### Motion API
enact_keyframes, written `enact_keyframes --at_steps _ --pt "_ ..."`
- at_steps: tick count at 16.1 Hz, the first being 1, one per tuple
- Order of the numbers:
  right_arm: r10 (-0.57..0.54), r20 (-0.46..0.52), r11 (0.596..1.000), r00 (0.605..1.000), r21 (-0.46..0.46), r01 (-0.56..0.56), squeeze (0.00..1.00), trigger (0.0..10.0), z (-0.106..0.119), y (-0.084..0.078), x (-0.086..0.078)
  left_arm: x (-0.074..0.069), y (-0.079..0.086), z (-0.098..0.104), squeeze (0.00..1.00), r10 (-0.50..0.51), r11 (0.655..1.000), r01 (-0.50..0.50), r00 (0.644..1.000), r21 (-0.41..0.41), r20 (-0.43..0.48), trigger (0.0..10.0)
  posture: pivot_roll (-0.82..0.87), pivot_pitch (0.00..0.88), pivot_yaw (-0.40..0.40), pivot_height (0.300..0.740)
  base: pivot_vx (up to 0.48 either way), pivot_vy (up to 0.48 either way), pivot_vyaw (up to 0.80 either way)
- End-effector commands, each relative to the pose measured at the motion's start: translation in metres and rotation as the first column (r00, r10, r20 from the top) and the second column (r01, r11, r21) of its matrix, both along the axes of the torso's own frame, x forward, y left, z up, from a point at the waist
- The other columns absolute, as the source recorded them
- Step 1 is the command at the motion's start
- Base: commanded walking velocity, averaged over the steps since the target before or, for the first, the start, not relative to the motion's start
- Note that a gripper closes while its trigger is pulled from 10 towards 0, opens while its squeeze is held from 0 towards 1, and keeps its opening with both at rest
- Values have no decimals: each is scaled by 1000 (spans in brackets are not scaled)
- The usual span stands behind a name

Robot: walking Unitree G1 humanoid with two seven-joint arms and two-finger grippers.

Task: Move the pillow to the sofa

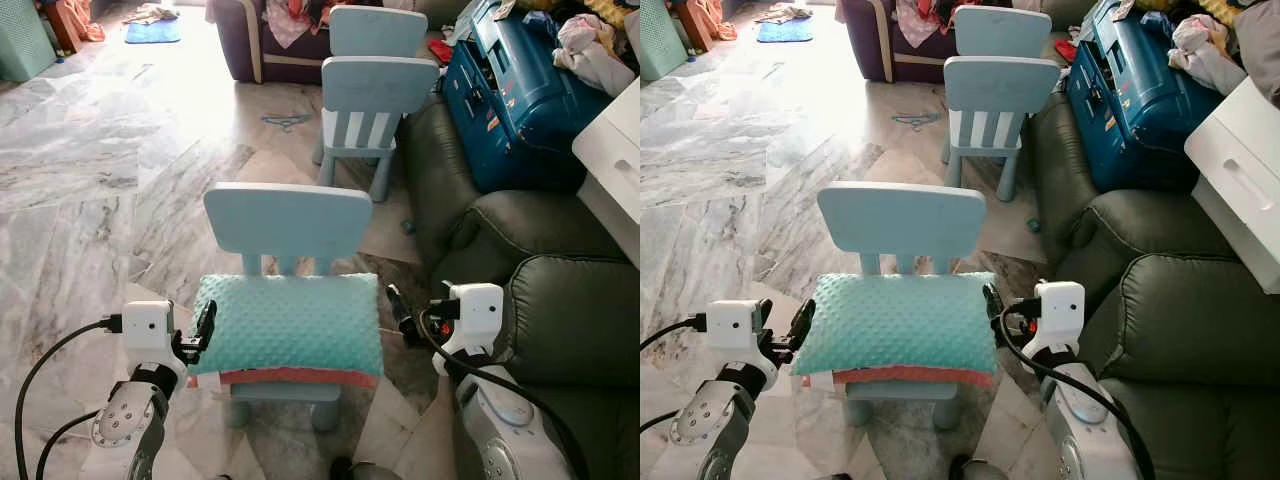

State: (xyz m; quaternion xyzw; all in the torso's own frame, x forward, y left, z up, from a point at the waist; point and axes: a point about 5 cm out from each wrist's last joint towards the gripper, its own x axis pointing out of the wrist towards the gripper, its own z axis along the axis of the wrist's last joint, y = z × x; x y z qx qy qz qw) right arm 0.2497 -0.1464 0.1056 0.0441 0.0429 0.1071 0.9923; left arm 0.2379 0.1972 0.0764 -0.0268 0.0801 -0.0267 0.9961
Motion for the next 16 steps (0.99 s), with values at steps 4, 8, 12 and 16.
enact_keyframes --at_steps 4,8,12,16 --pt "7 -2 1000 1000 -5 -7 0 10000 1 -1 -2 0 -2 0 0 -13 1000 13 1000 9 -5 10000 -67 173 -50 740 0 0 0" --pt "12 -5 1000 1000 -7 -12 0 10000 1 -1 -3 0 -3 0 0 -15 1000 16 1000 10 -7 10000 -67 177 -52 740 0 0 0" --pt "17 -6 1000 1000 -6 -17 0 10000 2 0 -3 0 -4 -1 0 -16 1000 16 1000 10 -9 10000 -69 178 -55 740 0 0 0" --pt "20 -7 1000 1000 -10 -20 0 10000 1 0 -3 3 -7 -1 0 -22 1000 22 1000 8 -8 10000 -76 173 -56 730 0 0 0"
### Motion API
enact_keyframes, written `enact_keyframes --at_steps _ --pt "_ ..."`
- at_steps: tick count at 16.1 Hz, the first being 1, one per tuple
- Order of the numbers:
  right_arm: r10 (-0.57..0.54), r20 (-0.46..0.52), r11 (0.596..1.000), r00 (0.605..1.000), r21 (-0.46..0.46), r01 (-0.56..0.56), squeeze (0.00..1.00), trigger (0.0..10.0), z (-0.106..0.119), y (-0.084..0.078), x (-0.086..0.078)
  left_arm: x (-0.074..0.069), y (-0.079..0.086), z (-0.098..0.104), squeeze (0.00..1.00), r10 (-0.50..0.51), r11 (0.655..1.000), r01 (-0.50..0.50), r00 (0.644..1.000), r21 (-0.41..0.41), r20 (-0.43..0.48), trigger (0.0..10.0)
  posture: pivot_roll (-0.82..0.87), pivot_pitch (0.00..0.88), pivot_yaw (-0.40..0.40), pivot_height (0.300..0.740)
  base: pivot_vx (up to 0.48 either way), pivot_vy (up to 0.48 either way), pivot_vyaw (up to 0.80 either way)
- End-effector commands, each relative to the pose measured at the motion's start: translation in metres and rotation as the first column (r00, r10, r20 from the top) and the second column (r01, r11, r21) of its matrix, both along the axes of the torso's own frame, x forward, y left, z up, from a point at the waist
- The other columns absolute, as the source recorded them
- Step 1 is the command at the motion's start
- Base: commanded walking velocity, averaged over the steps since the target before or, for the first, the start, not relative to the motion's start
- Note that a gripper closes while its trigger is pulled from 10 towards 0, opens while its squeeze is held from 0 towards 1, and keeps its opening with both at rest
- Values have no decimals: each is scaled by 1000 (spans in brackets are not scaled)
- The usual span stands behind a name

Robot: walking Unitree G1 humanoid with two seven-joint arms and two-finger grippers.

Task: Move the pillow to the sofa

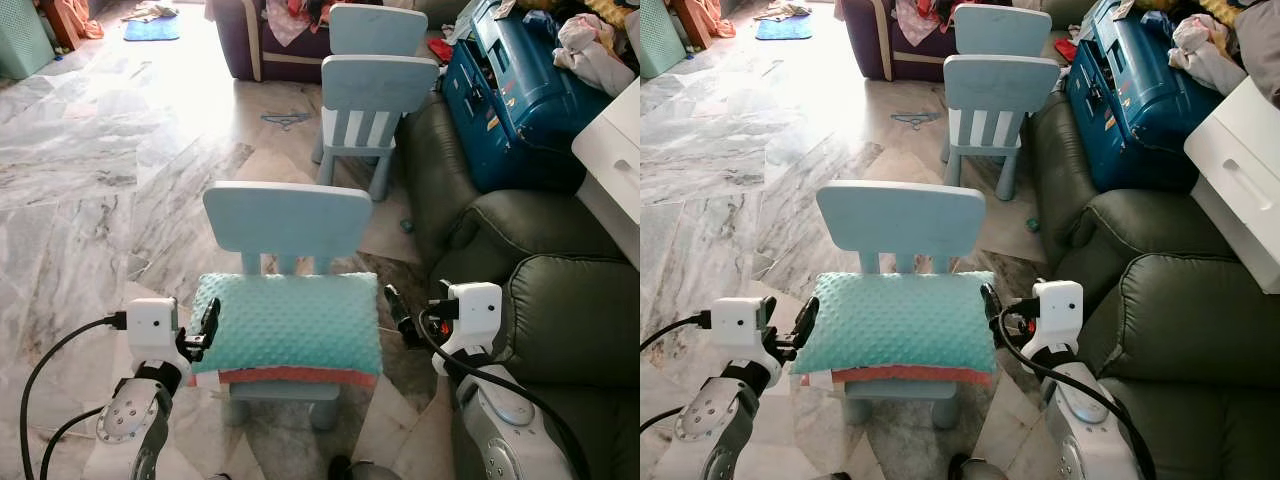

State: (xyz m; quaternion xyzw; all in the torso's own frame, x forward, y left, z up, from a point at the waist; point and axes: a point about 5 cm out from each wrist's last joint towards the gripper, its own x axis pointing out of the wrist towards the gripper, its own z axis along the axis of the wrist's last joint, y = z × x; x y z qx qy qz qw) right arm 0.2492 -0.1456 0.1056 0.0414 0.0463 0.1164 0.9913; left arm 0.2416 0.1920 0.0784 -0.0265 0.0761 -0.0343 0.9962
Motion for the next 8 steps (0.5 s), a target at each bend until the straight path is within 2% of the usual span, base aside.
enact_keyframes --at_steps 1,7,8 --pt "1 -2 1000 1000 -5 -1 0 10000 1 -1 -2 0 -2 -3 0 -9 1000 9 1000 10 -15 10000 -76 173 -56 715 0 0 0" --pt "11 -5 1000 1000 -3 -11 0 10000 1 1 -2 -2 -2 -4 0 -8 1000 8 1000 13 -18 10000 -70 172 -57 650 0 0 0" --pt "12 -5 1000 1000 -4 -12 0 10000 0 1 -2 -2 -2 -4 0 -8 1000 8 1000 13 -18 10000 -68 171 -59 650 0 0 0"
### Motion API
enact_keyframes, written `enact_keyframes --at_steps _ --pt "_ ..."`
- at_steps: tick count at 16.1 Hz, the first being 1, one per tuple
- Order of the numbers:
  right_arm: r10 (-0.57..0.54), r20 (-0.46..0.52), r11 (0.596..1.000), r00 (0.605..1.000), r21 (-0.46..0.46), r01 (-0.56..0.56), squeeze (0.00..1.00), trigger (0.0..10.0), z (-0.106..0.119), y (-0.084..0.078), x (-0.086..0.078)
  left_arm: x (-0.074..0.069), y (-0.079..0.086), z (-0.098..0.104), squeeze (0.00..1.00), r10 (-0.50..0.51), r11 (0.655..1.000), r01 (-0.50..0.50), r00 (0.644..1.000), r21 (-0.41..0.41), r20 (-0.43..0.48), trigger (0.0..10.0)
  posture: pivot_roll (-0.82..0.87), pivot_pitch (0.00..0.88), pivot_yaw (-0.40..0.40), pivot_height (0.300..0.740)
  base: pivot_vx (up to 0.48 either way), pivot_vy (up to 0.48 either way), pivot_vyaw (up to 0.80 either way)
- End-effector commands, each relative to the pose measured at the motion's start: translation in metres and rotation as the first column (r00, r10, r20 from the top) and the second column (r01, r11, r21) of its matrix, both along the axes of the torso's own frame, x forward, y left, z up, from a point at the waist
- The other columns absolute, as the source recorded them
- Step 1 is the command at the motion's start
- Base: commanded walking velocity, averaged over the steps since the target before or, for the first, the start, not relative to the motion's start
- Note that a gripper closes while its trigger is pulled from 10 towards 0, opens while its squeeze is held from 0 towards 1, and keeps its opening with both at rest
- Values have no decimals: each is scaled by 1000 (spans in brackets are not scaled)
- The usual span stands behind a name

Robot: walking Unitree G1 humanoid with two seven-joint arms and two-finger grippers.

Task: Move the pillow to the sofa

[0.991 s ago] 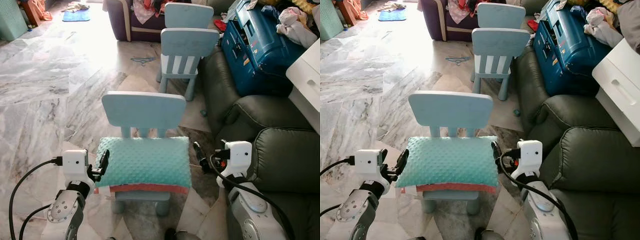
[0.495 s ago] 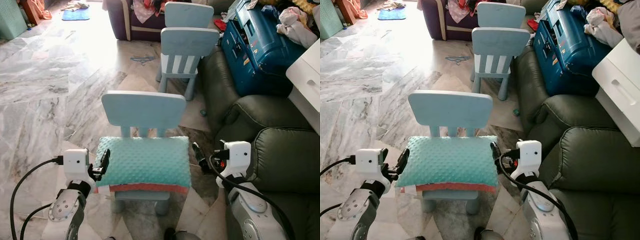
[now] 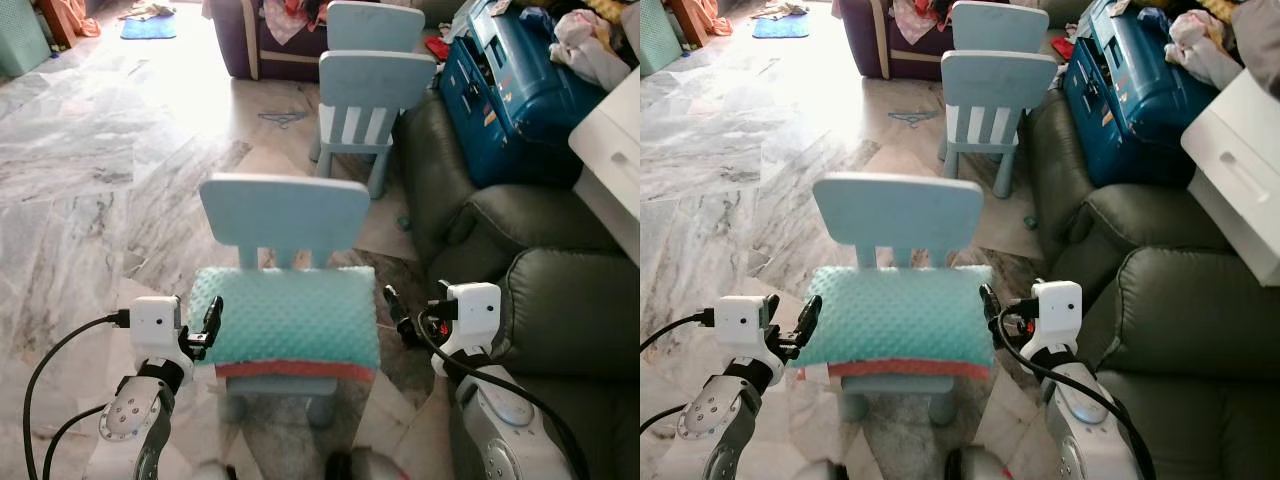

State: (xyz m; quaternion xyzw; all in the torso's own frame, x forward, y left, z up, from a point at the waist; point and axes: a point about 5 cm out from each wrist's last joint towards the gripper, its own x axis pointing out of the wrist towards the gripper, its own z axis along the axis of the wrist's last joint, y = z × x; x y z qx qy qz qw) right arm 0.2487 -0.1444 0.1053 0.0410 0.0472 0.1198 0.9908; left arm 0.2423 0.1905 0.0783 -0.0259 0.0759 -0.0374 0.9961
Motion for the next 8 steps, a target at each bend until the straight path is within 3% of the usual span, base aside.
enact_keyframes --at_steps 1,8 --pt "7 -3 1000 1000 -3 -7 0 10000 1 0 -1 -3 0 -4 0 -3 1000 3 1000 13 -18 10000 -68 170 -59 650 0 0 0" --pt "7 -4 1000 1000 0 -7 0 10000 0 1 -1 -2 0 -3 0 -8 1000 8 1000 17 -17 10000 -66 169 -54 585 0 0 0"
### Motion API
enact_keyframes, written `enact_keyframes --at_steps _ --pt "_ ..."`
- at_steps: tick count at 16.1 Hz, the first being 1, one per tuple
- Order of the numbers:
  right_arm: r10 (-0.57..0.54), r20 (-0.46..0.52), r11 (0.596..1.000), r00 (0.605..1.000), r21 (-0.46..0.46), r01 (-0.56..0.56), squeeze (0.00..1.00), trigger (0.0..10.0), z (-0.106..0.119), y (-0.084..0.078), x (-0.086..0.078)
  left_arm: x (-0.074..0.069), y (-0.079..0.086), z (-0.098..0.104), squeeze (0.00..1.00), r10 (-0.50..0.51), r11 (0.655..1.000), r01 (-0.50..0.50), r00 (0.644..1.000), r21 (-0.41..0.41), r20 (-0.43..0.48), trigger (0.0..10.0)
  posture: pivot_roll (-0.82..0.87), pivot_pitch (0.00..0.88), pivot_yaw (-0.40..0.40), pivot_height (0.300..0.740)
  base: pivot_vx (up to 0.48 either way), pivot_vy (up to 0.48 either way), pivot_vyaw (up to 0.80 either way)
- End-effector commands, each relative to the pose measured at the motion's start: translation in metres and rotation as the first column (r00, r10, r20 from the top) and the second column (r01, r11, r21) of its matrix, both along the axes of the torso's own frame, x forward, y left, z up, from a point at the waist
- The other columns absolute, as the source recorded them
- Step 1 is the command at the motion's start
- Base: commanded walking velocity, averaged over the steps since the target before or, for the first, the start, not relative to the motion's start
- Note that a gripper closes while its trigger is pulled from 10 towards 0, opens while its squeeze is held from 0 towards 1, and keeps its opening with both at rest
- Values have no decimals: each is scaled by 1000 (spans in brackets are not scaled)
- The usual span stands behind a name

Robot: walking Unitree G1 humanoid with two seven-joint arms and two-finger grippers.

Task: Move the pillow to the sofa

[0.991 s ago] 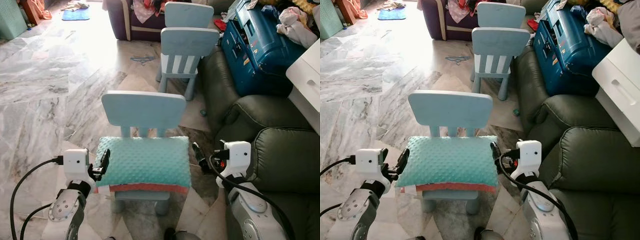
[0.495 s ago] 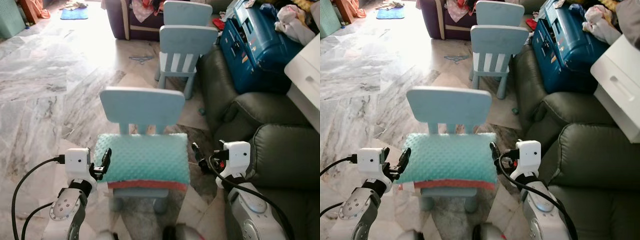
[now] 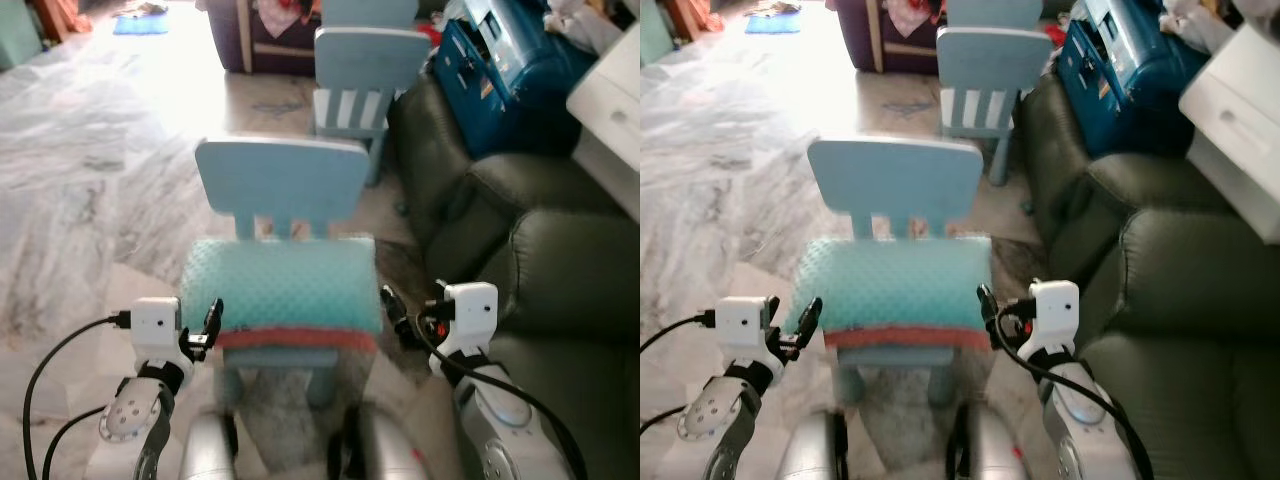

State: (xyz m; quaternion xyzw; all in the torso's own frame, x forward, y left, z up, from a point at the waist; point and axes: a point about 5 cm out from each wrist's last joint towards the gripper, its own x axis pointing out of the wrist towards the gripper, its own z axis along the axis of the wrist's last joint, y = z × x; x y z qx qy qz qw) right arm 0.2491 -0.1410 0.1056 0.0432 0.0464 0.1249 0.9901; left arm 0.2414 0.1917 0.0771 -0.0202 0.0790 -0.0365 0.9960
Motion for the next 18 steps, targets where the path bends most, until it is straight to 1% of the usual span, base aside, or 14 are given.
enact_keyframes --at_steps 1,3,5,18 --pt "0 -4 1000 1000 -4 0 0 10000 0 -2 -1 -1 -1 -2 0 -9 1000 9 1000 7 -10 10000 -67 169 -54 585 0 0 0" --pt "0 -5 1000 1000 -5 0 0 10000 0 -2 -1 -1 -1 -2 0 -8 1000 9 1000 8 -11 10000 -66 171 -55 585 0 0 0" --pt "-2 -4 1000 1000 -4 2 0 10000 0 -2 -1 -2 -1 -3 0 -7 1000 8 1000 8 -14 10000 -66 173 -56 565 0 0 0" --pt "-15 -8 1000 1000 -13 15 0 10000 0 -4 -3 -3 -2 -5 0 -1 1000 2 1000 16 -24 10000 -72 181 -59 565 0 0 0"
